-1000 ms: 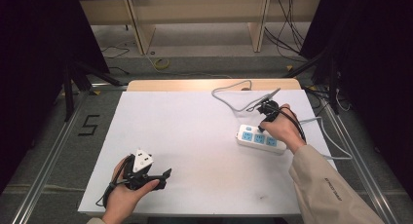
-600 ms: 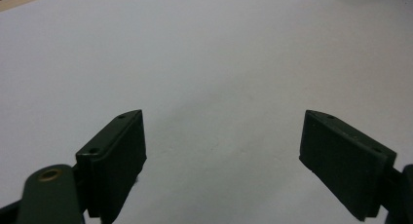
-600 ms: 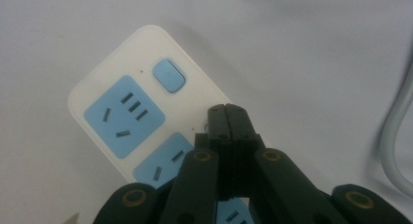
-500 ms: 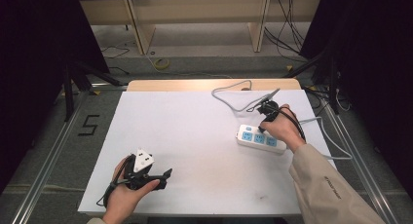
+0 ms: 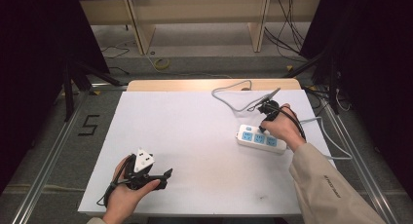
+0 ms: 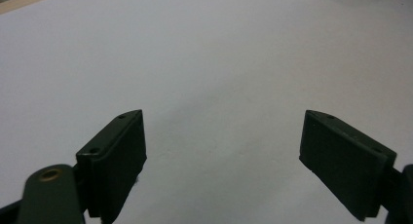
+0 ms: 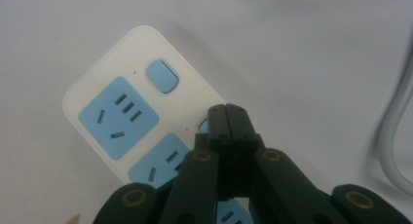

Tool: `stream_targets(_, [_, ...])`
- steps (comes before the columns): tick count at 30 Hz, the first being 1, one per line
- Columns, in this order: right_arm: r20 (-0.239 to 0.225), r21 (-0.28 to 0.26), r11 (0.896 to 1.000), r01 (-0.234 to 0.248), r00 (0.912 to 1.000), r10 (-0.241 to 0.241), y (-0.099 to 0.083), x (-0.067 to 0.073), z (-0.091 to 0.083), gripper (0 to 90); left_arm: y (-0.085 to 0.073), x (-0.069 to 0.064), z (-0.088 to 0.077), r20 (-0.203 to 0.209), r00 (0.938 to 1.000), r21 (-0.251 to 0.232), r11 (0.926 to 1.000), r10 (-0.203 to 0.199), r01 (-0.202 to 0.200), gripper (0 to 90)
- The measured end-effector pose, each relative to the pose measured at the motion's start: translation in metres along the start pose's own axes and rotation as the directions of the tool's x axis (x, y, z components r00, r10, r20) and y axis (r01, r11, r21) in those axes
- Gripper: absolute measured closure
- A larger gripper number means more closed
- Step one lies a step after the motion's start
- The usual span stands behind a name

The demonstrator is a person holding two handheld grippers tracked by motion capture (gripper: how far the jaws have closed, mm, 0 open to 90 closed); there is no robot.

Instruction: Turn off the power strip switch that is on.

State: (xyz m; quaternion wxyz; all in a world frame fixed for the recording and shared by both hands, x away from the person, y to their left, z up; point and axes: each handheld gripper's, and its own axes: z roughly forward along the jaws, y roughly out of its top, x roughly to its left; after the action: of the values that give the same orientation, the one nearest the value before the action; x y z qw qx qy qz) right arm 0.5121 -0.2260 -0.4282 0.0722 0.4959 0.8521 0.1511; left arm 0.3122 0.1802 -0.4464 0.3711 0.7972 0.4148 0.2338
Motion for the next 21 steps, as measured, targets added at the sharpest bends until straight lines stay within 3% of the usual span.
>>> stream_targets(21, [0.016,0.006,1.000,0.012,0.9998,-0.012,0.0026,0.0053,0.0011,90.0,0.0004,-0.0001,-0.0015,-0.006,1.0000,-0.001,1.0000,0.007,-0.007,16.8])
